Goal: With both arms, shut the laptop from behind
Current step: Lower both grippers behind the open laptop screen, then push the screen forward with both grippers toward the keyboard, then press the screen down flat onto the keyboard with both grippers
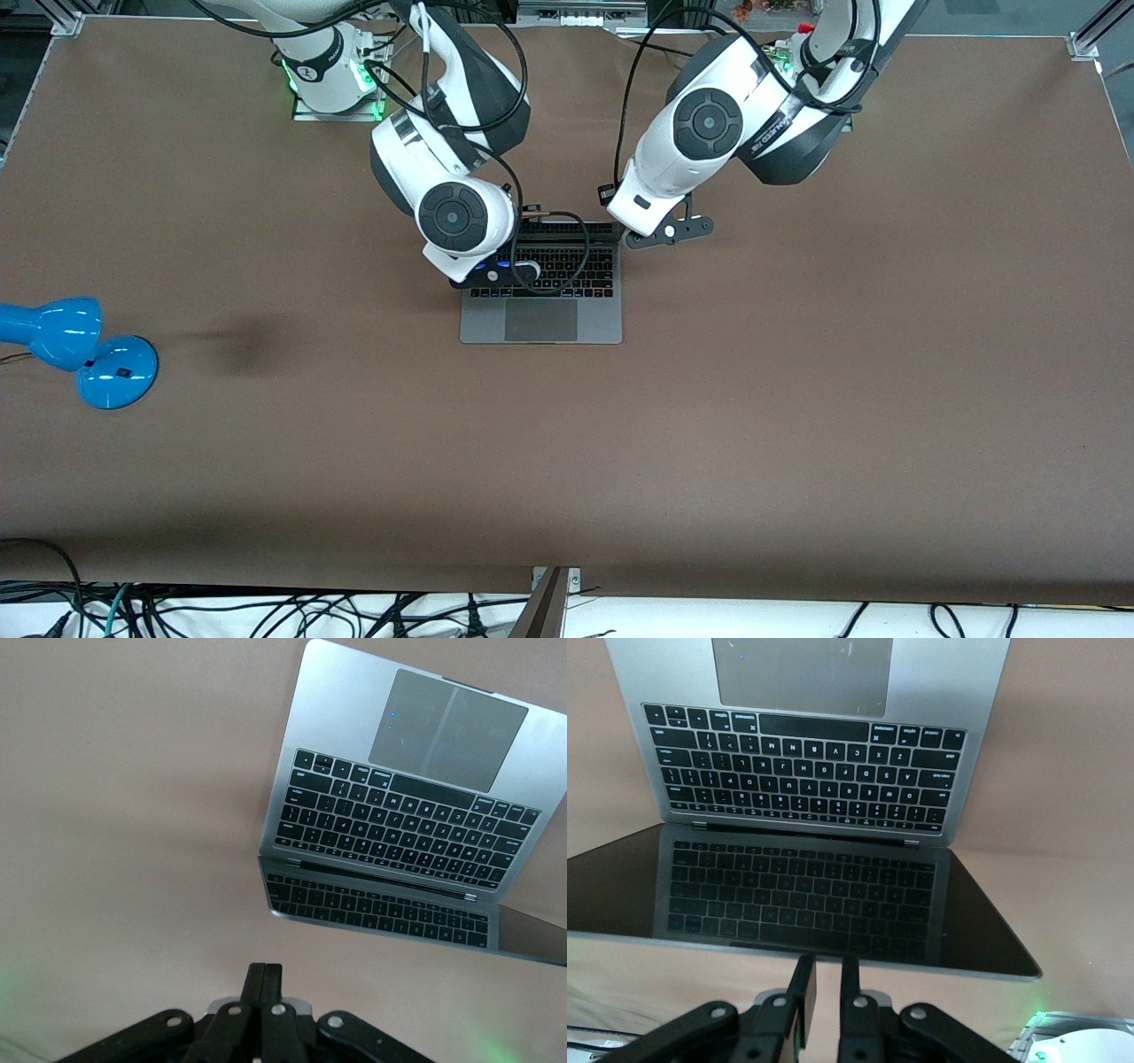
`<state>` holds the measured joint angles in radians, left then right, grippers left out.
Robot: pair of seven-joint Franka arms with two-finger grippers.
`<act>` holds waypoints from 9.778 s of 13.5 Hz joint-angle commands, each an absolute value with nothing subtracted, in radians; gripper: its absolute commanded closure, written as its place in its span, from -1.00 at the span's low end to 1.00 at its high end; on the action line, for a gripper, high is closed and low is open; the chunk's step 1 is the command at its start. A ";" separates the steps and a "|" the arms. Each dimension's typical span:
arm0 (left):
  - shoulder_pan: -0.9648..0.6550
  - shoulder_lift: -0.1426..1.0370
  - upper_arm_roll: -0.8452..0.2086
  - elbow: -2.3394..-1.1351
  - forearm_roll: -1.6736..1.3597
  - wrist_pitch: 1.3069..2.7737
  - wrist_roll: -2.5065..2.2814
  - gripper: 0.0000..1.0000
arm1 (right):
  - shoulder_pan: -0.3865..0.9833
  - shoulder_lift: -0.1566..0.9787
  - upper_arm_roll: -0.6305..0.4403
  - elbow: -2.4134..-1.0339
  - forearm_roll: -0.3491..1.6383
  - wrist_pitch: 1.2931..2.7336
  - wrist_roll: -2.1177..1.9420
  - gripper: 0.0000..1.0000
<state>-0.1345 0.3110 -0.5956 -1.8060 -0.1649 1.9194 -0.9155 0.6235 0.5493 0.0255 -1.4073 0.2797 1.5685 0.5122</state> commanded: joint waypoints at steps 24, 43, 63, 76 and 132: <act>-0.140 0.518 -0.586 -1.677 -0.075 2.014 -0.974 1.00 | 0.655 0.617 0.025 -1.368 0.308 1.591 0.558 0.67; -0.141 0.581 -0.565 -1.611 -0.048 2.026 -0.985 1.00 | 0.644 0.655 0.018 -1.367 0.247 1.696 0.549 0.67; -0.141 0.638 -0.549 -1.582 -0.022 2.057 -1.000 1.00 | 0.627 0.706 0.011 -1.367 0.183 1.805 0.486 0.67; -0.141 0.699 -0.549 -1.580 0.043 2.129 -1.031 1.00 | 0.607 0.726 0.000 -1.367 0.181 1.853 0.405 0.67; -0.265 0.825 -0.413 -1.554 0.091 2.272 -1.035 1.00 | 0.563 0.847 -0.005 -1.391 0.155 2.132 0.189 0.77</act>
<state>-0.2551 0.8110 -0.4191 -1.5852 0.0474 2.2730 -1.0147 0.5696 0.8316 -0.0104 -1.3897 0.1635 2.1143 0.2144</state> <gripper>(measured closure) 0.991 0.881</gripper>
